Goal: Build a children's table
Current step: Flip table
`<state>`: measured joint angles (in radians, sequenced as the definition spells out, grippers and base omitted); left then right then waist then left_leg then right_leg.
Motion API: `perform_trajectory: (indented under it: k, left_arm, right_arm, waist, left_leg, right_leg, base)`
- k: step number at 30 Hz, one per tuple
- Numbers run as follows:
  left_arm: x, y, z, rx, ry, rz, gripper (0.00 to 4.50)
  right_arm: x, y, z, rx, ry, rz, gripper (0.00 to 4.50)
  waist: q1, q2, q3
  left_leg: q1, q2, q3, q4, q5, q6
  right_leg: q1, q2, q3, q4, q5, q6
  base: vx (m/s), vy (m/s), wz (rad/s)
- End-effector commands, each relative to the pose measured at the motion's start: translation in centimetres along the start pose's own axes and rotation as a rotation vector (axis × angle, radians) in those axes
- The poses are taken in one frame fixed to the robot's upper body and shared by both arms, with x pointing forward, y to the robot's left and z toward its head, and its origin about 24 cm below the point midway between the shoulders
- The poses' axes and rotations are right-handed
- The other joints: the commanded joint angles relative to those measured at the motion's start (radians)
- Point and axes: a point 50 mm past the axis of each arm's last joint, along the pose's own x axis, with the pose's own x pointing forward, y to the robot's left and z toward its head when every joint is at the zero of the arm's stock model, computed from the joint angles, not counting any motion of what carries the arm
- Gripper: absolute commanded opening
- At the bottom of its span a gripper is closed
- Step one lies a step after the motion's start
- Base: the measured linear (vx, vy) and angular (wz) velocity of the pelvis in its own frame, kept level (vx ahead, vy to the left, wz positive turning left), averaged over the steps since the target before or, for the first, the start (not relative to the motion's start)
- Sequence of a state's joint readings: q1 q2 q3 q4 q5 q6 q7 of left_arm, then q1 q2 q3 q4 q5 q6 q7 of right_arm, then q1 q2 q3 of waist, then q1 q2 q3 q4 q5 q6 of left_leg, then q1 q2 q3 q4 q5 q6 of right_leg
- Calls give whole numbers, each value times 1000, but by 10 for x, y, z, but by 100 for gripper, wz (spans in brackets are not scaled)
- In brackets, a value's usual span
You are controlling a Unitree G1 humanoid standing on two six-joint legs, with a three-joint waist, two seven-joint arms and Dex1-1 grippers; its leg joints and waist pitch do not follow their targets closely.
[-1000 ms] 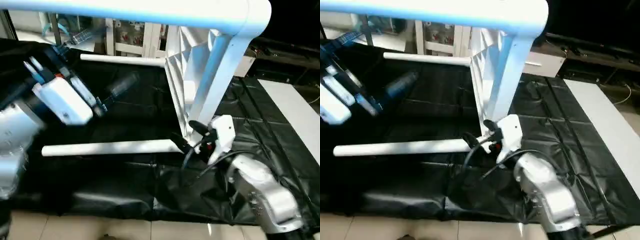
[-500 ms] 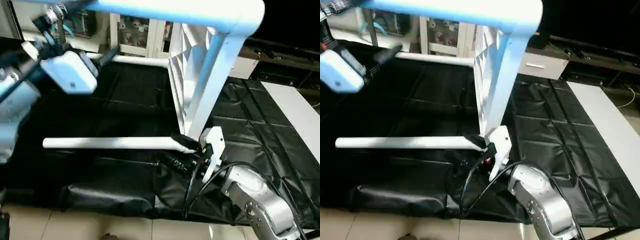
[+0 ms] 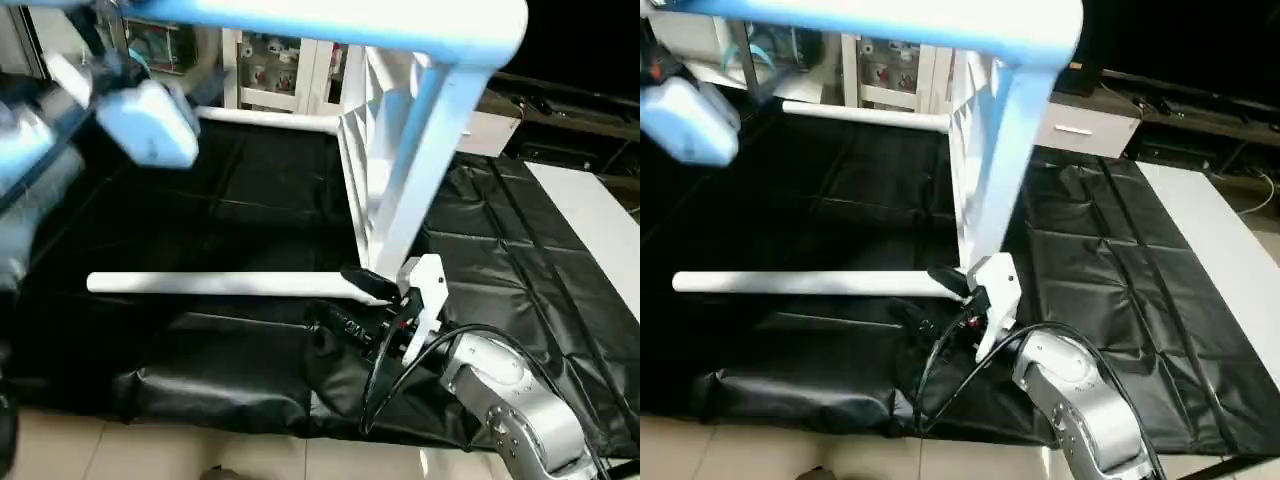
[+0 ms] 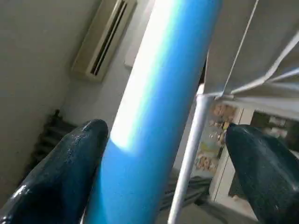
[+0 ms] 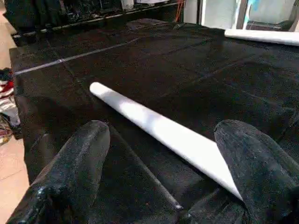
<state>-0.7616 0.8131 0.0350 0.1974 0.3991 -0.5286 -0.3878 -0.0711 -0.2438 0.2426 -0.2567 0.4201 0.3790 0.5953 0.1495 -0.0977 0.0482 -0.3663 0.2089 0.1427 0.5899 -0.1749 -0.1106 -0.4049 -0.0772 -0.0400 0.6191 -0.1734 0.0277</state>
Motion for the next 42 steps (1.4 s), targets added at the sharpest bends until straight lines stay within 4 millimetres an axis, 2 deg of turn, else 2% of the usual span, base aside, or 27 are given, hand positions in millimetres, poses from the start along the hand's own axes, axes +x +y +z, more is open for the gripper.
perform_trajectory:
  k: [1, 4, 8, 9, 10, 12, 16, 18, 22, 28, 29, 31, 32, 34, 35, 38, 42]
  left_arm:
    - [6, 5, -2, 38, 11, 11, 450]
    - [10, 10, -7, 68, 21, 23, 450]
    - [12, 12, -11, 83, 30, 25, 450]
    - [12, 11, -13, 56, 37, 29, 450]
    - [12, 11, -14, 49, 36, 29, 450]
    - [12, 10, -13, 33, 30, 31, 421]
    - [12, 8, -12, 11, 11, 46, 400]
    - [12, 7, -12, -12, 11, 44, 372]
    - [11, 9, -12, -30, 9, 56, 353]
    - [8, 11, -11, -56, 21, 79, 282]
    - [8, 11, -10, -64, 21, 82, 277]
    - [7, 11, -10, -65, 23, 79, 271]
    - [7, 11, -9, -72, 25, 78, 250]
    - [6, 11, -9, -76, 28, 80, 242]
    - [6, 11, -8, -80, 30, 85, 242]
    - [6, 13, -7, -86, 37, 96, 232]
    - [4, 19, -8, -140, 68, 151, 227]
  right_arm:
    - [-2, 1, 3, -15, -16, -6, 394]
    - [-2, 3, 2, -9, -15, -1, 394]
    - [-2, 4, 1, -11, -13, 1, 394]
    - [-2, 4, 2, -12, -19, -1, 394]
    - [-2, 4, 2, -12, -21, -2, 394]
    - [-2, 4, 3, -11, -30, -3, 399]
    - [-3, 5, 4, -7, -55, -6, 399]
    - [-3, 5, 4, -8, -58, -6, 399]
    - [-3, 5, 5, -9, -63, -6, 399]
    - [-3, 4, 4, -9, -65, -10, 399]
    - [-3, 4, 4, -10, -64, -10, 399]
    - [-3, 4, 4, -11, -64, -11, 399]
    - [-3, 3, 4, -12, -63, -12, 399]
    - [-3, 3, 4, -16, -62, -13, 399]
    - [-2, 3, 4, -18, -63, -14, 399]
    - [-2, 2, 4, -23, -64, -18, 399]
    - [-1, 2, 5, -8, -85, -20, 399]
  waist:
    - [1, 45, -53]
    - [3, 49, -53]
    - [4, 49, -52]
    - [5, 53, -52]
    - [5, 52, -52]
    - [6, 52, -52]
    - [8, 56, -53]
    - [10, 55, -53]
    - [13, 53, -53]
    - [16, 53, -52]
    - [16, 47, -51]
    - [16, 50, -51]
    - [18, 47, -52]
    - [19, 49, -52]
    - [19, 45, -51]
    - [20, 47, -51]
    - [21, 43, -52]
  left_leg:
    - [19, 13, -5, -89, -454, -92]
    - [21, 13, -7, -89, -464, -93]
    - [20, 15, -7, -89, -467, -90]
    - [20, 14, -7, -89, -464, -92]
    - [19, 14, -7, -89, -464, -92]
    - [20, 15, -7, -89, -464, -92]
    - [22, 16, -8, -89, -476, -95]
    - [21, 16, -7, -89, -473, -94]
    - [21, 15, -5, -89, -462, -94]
    - [21, 16, -5, -89, -457, -94]
    - [21, 16, -4, -89, -459, -94]
    - [21, 16, -4, -89, -461, -92]
    - [22, 16, -4, -88, -454, -92]
    - [20, 16, -4, -89, -451, -92]
    - [20, 15, -3, -89, -449, -90]
    - [20, 15, -3, -89, -446, -90]
    - [19, 16, -2, -88, -435, -89]
  right_leg:
    - [18, -50, 27, -66, -295, -121]
    - [19, -51, 27, -66, -299, -120]
    - [19, -53, 28, -67, -298, -124]
    - [19, -54, 29, -66, -296, -125]
    - [20, -54, 29, -66, -295, -126]
    - [19, -54, 29, -66, -297, -130]
    - [17, -55, 29, -65, -291, -137]
    - [18, -54, 29, -63, -278, -141]
    - [19, -53, 29, -62, -268, -142]
    - [19, -55, 30, -62, -284, -138]
    - [19, -55, 30, -63, -289, -137]
    - [18, -55, 30, -64, -298, -135]
    - [19, -54, 30, -64, -292, -135]
    - [19, -54, 30, -63, -289, -135]
    - [19, -54, 30, -64, -293, -134]
    - [18, -54, 30, -63, -292, -134]
    - [20, -55, 30, -62, -287, -137]
  base:
    - [0, 0, 0]
    - [0, 0, 0]
    - [0, 0, 0]
    - [0, 0, 0]
    - [0, 0, 0]
    - [0, 0, 0]
    - [0, 0, 0]
    - [0, 0, 0]
    - [0, 0, 0]
    - [0, 0, 0]
    - [0, 0, 0]
    - [0, 0, 0]
    - [0, 0, 0]
    - [0, 0, 0]
    - [0, 0, 0]
    - [0, 0, 0]
    - [0, 0, 0]
